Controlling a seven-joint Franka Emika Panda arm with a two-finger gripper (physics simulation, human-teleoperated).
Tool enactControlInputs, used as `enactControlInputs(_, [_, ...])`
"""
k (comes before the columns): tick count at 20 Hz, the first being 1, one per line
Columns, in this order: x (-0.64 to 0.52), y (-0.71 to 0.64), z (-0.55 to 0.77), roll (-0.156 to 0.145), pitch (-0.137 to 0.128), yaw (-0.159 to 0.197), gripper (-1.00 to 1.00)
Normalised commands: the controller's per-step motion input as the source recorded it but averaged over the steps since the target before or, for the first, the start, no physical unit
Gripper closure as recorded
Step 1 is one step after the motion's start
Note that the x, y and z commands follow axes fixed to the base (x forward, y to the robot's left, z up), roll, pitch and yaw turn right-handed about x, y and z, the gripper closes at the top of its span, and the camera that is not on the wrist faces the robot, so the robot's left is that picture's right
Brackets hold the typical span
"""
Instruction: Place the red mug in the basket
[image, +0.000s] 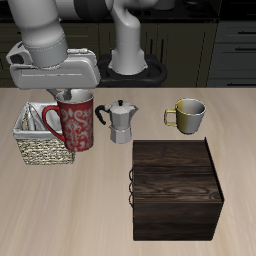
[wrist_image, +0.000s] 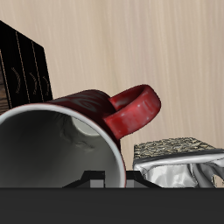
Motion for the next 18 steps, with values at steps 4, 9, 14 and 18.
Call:
enactControlInputs(4, [-0.34,0.08,0.39,0.010,-0.071,0.014,1.00])
enactControlInputs(9, [-0.38,0.04,0.32,0.005,-0.042,0.009,1.00])
enactControlInputs(14, [-0.36,0.01,0.25,-0.014,-0.022,0.015,1.00])
enactControlInputs(18, [-0.45,-0.01,0.20,-0.034,-0.048,0.057,1.00])
